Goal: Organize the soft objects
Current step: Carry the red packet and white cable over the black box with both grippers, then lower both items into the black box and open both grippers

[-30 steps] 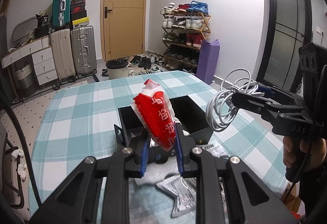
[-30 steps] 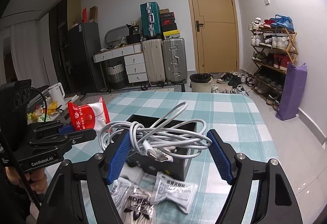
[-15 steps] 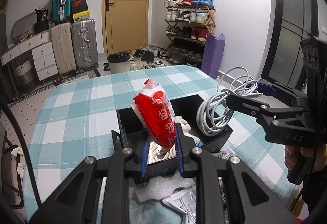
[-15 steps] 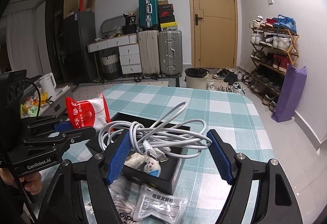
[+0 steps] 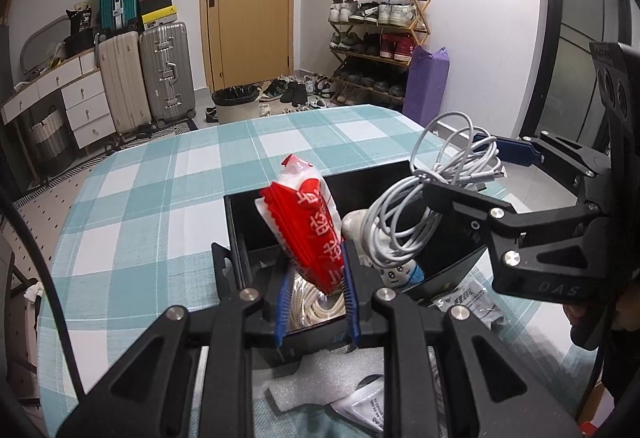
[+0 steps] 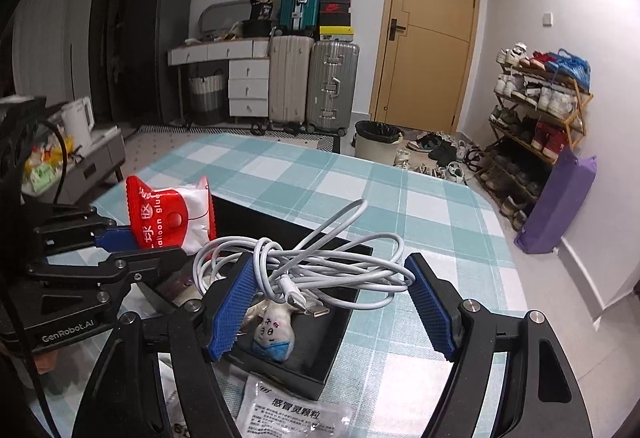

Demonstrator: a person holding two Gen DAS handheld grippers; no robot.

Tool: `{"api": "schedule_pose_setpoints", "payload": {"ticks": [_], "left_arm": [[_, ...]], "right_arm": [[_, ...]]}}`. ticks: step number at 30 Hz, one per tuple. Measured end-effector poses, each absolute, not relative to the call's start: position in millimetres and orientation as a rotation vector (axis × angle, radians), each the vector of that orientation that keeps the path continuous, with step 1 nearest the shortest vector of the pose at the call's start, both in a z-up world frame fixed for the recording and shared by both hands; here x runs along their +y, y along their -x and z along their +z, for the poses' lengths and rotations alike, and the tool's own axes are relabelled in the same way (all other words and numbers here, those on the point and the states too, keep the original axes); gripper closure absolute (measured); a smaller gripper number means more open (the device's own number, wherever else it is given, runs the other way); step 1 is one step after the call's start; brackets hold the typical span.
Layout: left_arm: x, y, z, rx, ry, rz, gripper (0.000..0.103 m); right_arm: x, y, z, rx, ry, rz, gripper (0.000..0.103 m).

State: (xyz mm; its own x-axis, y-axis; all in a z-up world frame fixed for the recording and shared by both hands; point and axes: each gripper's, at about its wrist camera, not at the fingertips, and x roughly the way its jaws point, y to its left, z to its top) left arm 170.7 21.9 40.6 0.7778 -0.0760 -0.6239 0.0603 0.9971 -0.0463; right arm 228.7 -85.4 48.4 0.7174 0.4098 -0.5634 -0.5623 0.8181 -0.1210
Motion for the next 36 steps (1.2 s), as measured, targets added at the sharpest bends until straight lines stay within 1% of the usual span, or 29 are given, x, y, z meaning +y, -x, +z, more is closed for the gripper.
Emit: {"api": "schedule_pose_setpoints", "payload": {"ticks": [22,24,26,27,28,30,32,34,36], "left_arm": [[24,-184,24,0.722,0.008,-0.076,0.082],[25,-184,25,0.727,0.014,-0.072,0.079],[27,-182,27,0.727,0.023,-0.071,0.066],[29,-180,29,0.720,0.025,-0.054,0.055],[30,-179,31,0.715,0.030,-0.052,0.050],[33,-174,35,0.708,0.051,-0.065,0.047],[34,-169,39,0.704,0.050,-0.055,0.040],[34,-160,43,0.678,0.055,-0.040,0.010],[37,-149,48,0.633,0.062,-0.016,0.000]], "right_arm": [[-57,-245,22,0.604,0.435,0.605,0.027],[-58,-244,24,0.601,0.429,0.615,0.024],[-60,-242,27,0.583,0.429,0.598,0.017],[-62,-240,29,0.576,0.426,0.594,0.016],[-64,-238,31,0.572,0.420,0.592,0.016],[-71,-234,37,0.562,0.406,0.582,0.011],[-80,-228,42,0.552,0.374,0.581,0.003],[-89,-223,47,0.558,0.337,0.587,0.001],[-98,-218,51,0.570,0.292,0.601,0.001]]}}
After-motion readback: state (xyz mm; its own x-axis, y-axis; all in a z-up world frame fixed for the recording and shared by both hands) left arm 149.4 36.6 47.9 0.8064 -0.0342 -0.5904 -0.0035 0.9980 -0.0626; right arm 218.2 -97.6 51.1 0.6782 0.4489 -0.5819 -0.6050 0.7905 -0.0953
